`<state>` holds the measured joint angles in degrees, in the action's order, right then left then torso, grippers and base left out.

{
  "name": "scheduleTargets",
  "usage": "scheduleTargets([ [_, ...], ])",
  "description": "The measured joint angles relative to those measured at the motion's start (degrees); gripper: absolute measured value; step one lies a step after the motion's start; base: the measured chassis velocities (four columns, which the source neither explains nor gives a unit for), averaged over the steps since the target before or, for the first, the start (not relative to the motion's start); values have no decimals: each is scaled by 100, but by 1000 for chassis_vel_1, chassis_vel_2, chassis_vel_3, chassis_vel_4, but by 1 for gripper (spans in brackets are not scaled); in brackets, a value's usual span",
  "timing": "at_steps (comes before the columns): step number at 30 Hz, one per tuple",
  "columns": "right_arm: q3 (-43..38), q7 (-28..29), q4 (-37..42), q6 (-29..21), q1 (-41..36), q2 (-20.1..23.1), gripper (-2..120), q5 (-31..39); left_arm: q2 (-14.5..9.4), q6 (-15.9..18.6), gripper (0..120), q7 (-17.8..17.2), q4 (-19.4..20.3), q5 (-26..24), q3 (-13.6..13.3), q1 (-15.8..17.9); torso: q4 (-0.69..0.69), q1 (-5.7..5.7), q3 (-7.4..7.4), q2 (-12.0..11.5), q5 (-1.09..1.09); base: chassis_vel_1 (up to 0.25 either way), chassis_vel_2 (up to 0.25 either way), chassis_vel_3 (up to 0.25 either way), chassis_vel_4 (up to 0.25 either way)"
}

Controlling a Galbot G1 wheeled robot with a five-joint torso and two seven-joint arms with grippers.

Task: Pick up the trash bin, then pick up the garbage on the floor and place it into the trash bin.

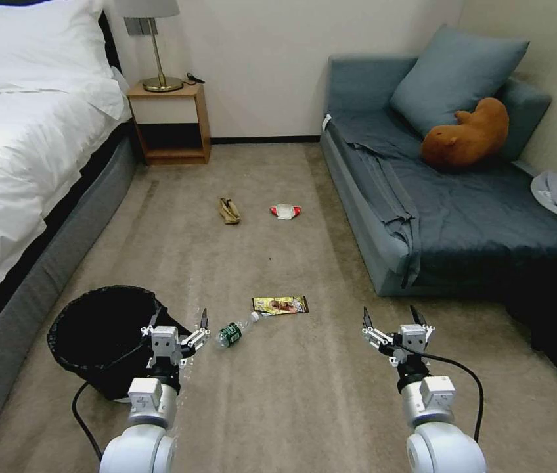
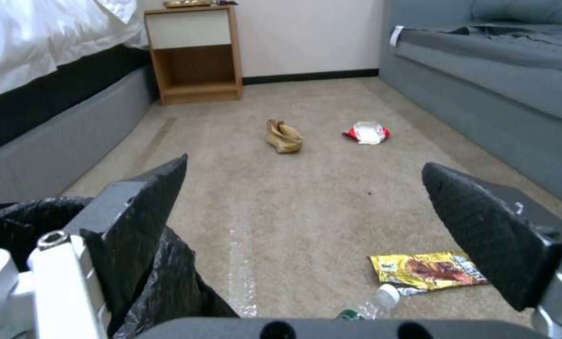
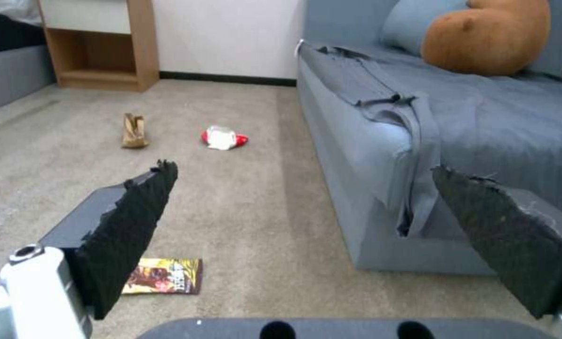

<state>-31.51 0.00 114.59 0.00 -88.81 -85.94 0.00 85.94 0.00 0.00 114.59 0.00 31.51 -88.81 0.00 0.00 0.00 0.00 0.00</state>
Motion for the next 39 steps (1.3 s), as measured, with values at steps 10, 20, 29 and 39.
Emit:
scheduleTargets([
  [10, -136, 155, 132, -633, 87, 260, 100, 659, 59, 974, 100, -178, -379, -202, 218, 910, 0, 0, 0, 0, 0, 0, 0, 0, 0],
  [20, -487, 575, 485, -2276, 308, 908, 100, 2326, 139, 2191, 100, -406, -985, -764, 488, 2224, -1, 0, 0, 0, 0, 0, 0, 0, 0],
  [29, -598, 821, 533, -2990, 528, 1213, 100, 3233, 103, 2152, 100, -344, -905, -807, 465, 2192, 1, 0, 0, -1, 1, 0, 0, 0, 0],
  [39, -601, 821, 506, -2936, 497, 1200, 100, 3205, -196, 2134, 100, -273, -809, -721, 739, 1938, 0, 0, 0, 0, -1, 0, 0, 0, 0],
])
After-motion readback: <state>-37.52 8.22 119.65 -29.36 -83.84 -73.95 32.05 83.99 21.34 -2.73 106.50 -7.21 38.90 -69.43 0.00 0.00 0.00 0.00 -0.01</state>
